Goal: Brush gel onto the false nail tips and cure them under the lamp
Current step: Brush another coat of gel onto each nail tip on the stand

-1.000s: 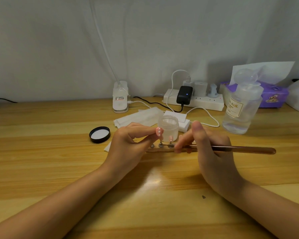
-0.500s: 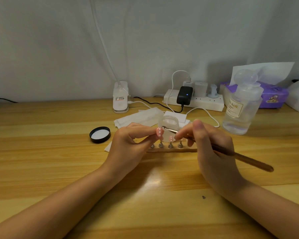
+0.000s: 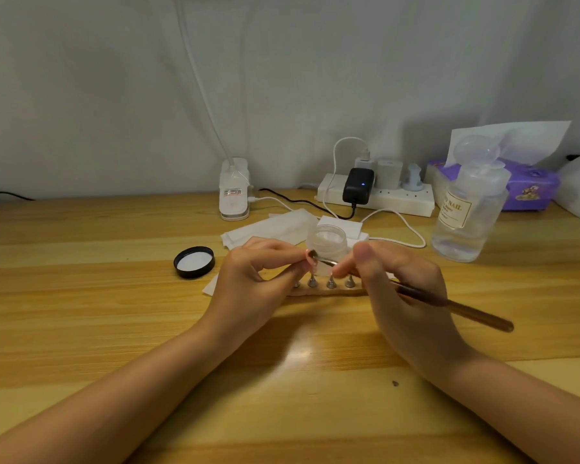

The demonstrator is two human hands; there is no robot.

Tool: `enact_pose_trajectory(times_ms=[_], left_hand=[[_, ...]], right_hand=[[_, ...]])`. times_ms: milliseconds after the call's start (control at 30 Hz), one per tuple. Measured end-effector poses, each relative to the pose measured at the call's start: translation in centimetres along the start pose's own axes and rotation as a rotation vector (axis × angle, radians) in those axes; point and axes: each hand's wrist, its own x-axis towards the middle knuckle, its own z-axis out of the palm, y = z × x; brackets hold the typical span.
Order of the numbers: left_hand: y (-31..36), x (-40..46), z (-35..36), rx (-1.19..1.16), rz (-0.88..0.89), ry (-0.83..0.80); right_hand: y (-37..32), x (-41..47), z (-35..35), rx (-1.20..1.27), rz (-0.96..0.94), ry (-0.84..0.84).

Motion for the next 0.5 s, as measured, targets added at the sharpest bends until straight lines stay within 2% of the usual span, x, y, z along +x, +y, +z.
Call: enact_pose_trajectory(times_ms=[133,300,500], left_hand=[[0.12,-0.01,-0.02,-0.004,-0.020,-0.007],[0.43,0.00,0.02,-0.003,-0.006,-0.008],[0.33,-0.04,-0.03,0.021,-0.007,0.004]], right_hand=[[0.12,-0.25,-0.26,0.039,-0.008,0.075],[0.11,0.08,-0.10,-0.053,-0.035,0.004],[0.20,-0.17,-0.43,-0.061,-0.085,0.070]])
